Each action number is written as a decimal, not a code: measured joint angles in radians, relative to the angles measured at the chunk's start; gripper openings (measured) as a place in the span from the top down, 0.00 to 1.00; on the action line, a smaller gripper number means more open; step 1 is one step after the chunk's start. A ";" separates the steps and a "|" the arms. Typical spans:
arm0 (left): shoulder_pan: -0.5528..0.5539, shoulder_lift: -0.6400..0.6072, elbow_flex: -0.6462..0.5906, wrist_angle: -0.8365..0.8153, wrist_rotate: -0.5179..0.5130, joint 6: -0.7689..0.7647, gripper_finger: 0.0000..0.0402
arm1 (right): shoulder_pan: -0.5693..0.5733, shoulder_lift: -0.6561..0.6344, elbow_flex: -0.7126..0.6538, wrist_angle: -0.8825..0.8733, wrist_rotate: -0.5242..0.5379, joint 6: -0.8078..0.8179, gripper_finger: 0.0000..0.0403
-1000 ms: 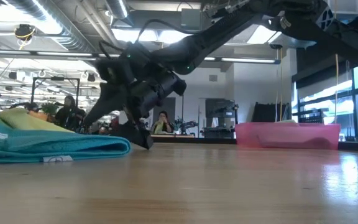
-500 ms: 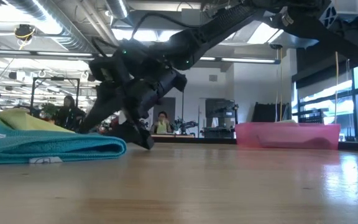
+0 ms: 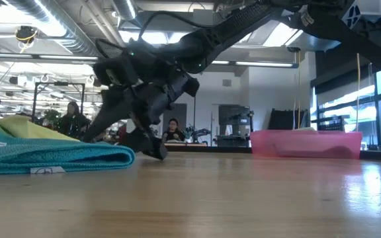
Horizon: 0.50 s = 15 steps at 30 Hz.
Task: Fold microfiber towels
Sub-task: Put the blue towel into the red bin
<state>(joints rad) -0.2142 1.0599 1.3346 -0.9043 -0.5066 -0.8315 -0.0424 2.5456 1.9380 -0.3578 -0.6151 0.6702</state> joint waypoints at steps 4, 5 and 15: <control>0.000 0.000 0.000 0.000 0.001 -0.005 0.83 | 0.014 0.018 0.005 0.014 -0.027 0.003 0.45; 0.000 0.000 0.000 0.000 0.001 -0.005 0.83 | 0.016 0.018 0.005 0.019 -0.016 -0.008 0.45; 0.000 0.000 0.000 0.001 0.003 -0.026 0.83 | 0.003 0.026 0.001 0.192 0.027 -0.008 0.60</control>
<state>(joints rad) -0.2146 1.0599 1.3346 -0.9035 -0.5040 -0.8578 -0.0395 2.5717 1.9388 -0.1655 -0.5884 0.6620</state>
